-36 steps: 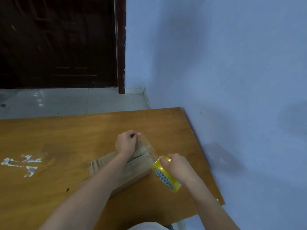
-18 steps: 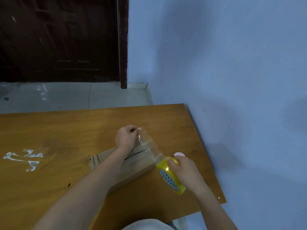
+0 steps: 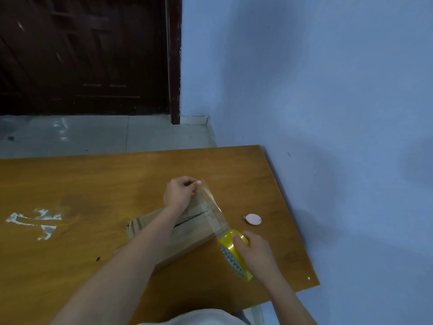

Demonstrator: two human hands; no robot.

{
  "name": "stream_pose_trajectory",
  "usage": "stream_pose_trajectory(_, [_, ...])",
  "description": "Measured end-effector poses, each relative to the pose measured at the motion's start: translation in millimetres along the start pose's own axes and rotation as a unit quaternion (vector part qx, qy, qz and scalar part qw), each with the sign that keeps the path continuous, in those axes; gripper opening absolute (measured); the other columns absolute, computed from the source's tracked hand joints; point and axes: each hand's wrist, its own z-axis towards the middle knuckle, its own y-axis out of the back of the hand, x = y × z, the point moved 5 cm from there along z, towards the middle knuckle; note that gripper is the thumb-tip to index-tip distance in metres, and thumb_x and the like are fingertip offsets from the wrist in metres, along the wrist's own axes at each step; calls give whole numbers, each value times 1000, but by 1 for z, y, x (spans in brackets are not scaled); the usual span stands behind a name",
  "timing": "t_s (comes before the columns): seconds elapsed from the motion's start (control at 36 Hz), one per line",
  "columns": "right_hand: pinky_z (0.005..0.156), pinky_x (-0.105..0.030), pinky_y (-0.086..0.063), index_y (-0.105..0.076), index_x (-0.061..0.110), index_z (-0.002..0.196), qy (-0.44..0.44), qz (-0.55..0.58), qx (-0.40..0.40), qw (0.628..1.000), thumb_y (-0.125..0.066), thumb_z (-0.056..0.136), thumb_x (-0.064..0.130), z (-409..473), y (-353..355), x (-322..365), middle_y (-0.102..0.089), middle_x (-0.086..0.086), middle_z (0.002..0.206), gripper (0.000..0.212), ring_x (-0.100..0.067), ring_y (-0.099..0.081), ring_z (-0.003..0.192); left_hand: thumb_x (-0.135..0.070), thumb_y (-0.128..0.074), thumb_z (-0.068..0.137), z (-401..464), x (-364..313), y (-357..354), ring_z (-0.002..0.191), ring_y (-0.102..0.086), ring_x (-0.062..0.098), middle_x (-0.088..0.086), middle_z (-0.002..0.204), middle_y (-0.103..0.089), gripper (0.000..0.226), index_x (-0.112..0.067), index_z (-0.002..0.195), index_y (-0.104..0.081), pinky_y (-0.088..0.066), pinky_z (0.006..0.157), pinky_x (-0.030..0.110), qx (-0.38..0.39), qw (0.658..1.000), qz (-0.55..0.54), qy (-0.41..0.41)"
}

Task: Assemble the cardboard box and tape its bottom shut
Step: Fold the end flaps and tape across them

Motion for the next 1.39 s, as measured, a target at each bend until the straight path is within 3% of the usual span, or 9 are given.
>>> stream_pose_trajectory(0.25, [57,-32,-38,-54,13,73,1,-2,-6,1000,-47,91,42,3,-1,-1,-55,-3,62,36,-19,-52,57,-36,-69,83,2,1,1,78,-63,14,-8,72,-69,11,-30,74,-71,-52,75,39,6,1000,-23,7])
stream_pose_trajectory(0.44, [64,-39,-49,-59,9,82,0,-1,0,1000,-46,92,42,5,-1,-1,-64,-13,73,38,-26,-61,67,-38,-69,82,2,0,1,76,-62,10,-10,71,-68,12,-32,72,-70,-49,73,36,2,1000,-14,16])
stream_pose_trajectory(0.56, [68,-40,-53,-60,13,84,-5,5,10,1000,-46,93,43,7,-2,0,-65,-8,76,35,-25,-65,74,-38,-69,82,2,2,1,77,-62,12,-9,71,-68,12,-30,72,-70,-49,73,36,-5,999,-24,30])
stream_pose_trajectory(0.67, [66,-31,-48,-56,21,86,-11,10,14,1000,-45,94,43,9,-4,-1,-61,3,74,26,-16,-62,71,-40,-70,81,2,1,2,73,-61,11,-11,68,-68,14,-32,70,-69,-45,64,31,-16,999,-22,38])
stream_pose_trajectory(0.81, [73,-42,-53,-62,11,88,-17,1,0,1000,-46,93,42,10,-4,-2,-68,-9,80,36,-25,-65,77,-39,-69,82,1,-1,3,69,-59,10,-10,66,-67,16,-31,68,-70,-42,60,29,-15,999,-24,39])
stream_pose_trajectory(1.03, [76,-41,-56,-63,20,96,-23,-1,6,1000,-46,92,45,14,-6,-8,-69,-3,85,31,-19,-66,79,-40,-69,81,-1,-3,3,69,-59,9,-12,68,-67,13,-33,70,-68,-41,57,27,-14,999,-14,37])
stream_pose_trajectory(1.17, [68,-39,-52,-63,13,88,-23,-4,6,1000,-46,92,42,17,-9,-10,-67,-7,77,34,-23,-64,72,-40,-69,82,0,-2,2,68,-59,10,-11,67,-67,13,-33,71,-69,-43,57,27,-11,999,1,38])
stream_pose_trajectory(1.28, [64,-38,-51,-60,7,84,-30,5,13,999,-47,92,42,19,-13,-13,-67,-10,77,38,-25,-65,71,-40,-69,82,1,-2,2,63,-57,7,-13,64,-66,17,-35,66,-66,-34,51,24,-17,998,17,50])
stream_pose_trajectory(1.39, [54,-26,-38,-53,21,77,-30,0,11,999,-47,92,44,24,-18,-16,-56,4,65,28,-11,-53,57,-41,-69,82,2,-2,0,61,-56,7,-14,67,-66,17,-32,68,-67,-32,49,23,-8,997,40,65])
